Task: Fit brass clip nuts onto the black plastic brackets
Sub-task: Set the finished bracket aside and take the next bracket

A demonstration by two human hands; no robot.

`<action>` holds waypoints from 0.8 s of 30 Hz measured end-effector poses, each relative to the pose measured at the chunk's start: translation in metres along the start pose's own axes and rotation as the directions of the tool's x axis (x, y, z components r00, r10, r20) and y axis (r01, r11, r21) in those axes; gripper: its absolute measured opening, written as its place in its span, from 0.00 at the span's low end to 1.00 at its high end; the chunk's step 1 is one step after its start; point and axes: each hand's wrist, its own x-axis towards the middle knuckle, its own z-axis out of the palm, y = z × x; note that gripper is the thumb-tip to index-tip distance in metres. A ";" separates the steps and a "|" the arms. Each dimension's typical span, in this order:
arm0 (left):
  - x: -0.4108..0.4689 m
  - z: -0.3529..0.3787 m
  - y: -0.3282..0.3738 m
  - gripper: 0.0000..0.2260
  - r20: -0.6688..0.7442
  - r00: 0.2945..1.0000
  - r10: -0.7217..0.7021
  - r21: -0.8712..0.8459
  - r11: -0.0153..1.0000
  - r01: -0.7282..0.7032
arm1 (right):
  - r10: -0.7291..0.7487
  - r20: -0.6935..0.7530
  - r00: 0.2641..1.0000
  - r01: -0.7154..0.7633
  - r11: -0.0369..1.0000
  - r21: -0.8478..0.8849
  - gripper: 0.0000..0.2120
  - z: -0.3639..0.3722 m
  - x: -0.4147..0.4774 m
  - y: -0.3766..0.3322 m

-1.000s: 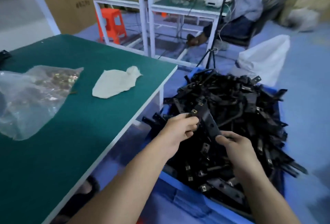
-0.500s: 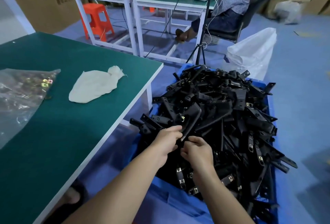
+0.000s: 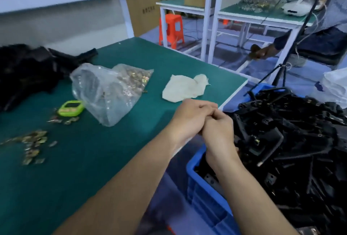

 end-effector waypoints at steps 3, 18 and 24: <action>-0.013 -0.068 0.013 0.10 -0.250 0.961 0.114 0.137 0.987 -0.081 | -0.105 0.168 0.980 0.114 0.993 -0.043 0.11 0.065 -0.007 -0.024; -0.172 -0.365 -0.116 0.21 -0.772 0.617 -0.156 0.295 0.772 0.564 | -0.087 0.894 0.440 0.700 0.657 -0.281 0.17 0.348 -0.065 -0.004; -0.154 -0.375 -0.148 0.18 -0.751 0.660 -0.009 0.501 0.642 0.580 | 0.076 0.910 0.408 0.725 0.579 -0.373 0.29 0.435 -0.064 0.002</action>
